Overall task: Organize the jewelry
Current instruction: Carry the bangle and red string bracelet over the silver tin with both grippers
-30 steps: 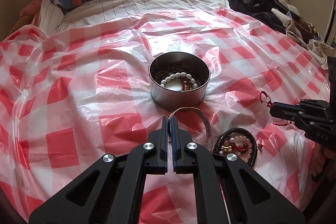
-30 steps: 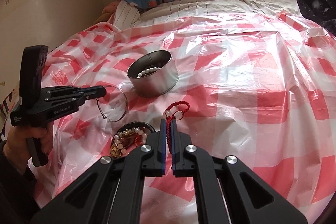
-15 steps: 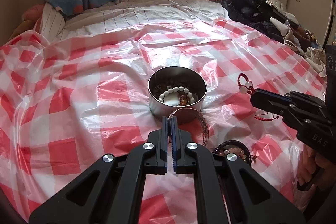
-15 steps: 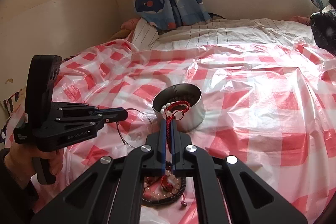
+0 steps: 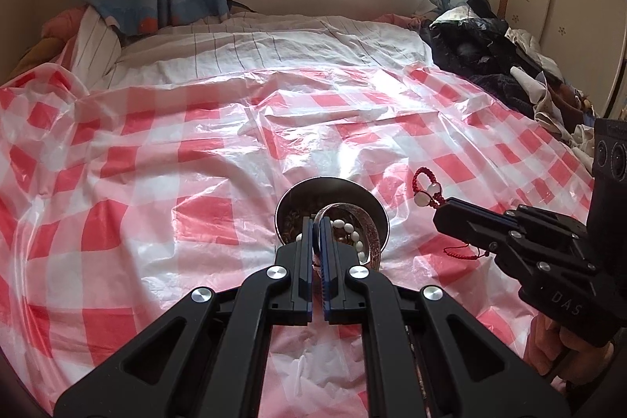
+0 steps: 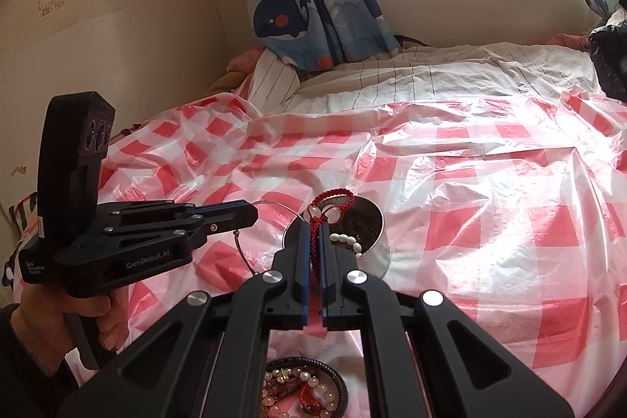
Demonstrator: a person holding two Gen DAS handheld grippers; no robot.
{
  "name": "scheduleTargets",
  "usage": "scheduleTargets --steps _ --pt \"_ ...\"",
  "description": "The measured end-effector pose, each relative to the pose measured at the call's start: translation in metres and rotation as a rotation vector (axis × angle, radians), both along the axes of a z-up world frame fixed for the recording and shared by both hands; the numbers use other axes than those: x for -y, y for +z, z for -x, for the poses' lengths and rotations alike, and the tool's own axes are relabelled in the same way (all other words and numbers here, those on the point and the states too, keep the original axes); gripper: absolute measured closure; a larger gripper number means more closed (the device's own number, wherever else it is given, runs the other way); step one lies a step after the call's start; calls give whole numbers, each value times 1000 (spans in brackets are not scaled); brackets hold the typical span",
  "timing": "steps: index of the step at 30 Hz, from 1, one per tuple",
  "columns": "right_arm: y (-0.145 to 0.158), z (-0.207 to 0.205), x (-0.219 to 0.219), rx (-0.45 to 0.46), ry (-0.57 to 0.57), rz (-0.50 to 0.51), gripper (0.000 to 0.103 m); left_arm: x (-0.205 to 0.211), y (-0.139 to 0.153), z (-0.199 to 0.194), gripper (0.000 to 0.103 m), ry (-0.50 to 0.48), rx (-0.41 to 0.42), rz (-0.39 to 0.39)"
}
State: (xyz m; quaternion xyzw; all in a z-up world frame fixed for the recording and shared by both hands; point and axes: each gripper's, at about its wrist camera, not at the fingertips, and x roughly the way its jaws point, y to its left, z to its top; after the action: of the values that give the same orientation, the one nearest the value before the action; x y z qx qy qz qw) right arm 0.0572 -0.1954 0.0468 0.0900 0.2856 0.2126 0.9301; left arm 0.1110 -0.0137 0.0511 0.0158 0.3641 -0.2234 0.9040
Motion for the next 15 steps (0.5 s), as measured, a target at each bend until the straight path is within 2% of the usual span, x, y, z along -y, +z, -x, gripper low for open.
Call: scheduleTargets --steps 9,12,13,15 --pt "-2 -19 -7 4 2 17 98 8 1 -28 100 22 4 53" --pt "-3 -29 -10 10 -1 16 98 18 -10 -41 98 15 -29 53" --pt "-4 -34 -12 12 1 18 98 21 -17 -45 97 9 -52 38" --pt "-8 -44 -16 -1 9 26 98 26 -28 -49 85 15 -79 -15"
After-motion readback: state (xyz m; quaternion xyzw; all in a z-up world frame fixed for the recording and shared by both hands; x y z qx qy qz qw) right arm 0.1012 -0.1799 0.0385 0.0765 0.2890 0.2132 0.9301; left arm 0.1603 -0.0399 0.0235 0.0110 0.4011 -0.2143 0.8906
